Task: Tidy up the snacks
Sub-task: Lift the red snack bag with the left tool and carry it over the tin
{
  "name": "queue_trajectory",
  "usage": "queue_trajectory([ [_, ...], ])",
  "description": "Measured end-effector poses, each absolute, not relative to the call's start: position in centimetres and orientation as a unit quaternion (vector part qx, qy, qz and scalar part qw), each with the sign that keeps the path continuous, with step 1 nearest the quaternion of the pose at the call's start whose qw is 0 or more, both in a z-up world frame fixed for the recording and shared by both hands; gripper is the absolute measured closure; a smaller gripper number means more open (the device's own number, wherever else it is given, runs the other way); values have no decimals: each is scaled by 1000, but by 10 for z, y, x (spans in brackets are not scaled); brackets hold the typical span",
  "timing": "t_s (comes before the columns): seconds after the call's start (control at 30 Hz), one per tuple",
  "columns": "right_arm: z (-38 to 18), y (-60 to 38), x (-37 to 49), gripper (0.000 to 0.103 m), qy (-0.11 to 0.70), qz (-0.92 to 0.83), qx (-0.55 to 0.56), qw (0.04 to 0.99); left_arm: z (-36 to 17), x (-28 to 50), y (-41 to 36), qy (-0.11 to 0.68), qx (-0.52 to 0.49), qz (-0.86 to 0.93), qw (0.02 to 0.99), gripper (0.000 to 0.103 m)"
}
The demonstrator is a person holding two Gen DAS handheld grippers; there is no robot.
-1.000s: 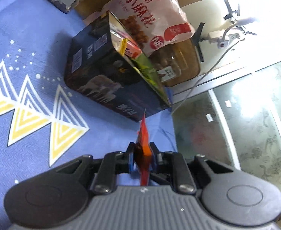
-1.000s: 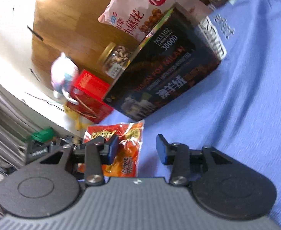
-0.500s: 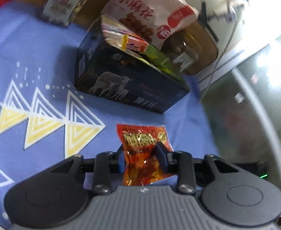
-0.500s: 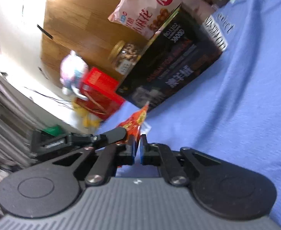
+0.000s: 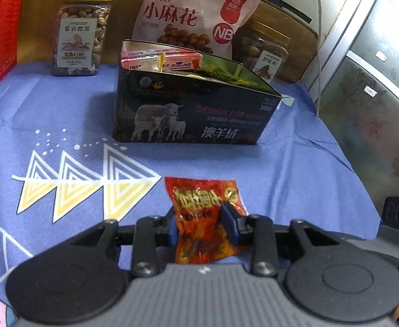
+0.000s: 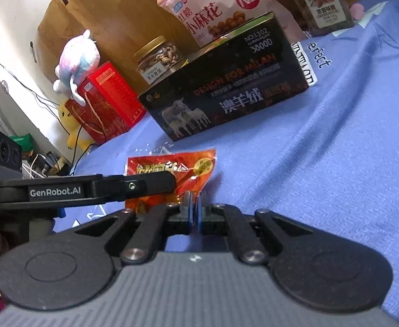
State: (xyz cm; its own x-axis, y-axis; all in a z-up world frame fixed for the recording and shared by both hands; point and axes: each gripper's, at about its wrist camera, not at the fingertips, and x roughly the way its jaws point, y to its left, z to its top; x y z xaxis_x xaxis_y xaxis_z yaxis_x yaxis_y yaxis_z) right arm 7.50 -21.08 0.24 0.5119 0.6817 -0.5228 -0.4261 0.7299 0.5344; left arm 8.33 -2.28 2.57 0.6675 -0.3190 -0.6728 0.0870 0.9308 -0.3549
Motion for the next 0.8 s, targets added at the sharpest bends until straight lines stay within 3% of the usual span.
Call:
queue_trajectory([
  [0.8,35,-202,77,97,325,331,157,872,68,87,-29,341,-100,-114,928,71],
])
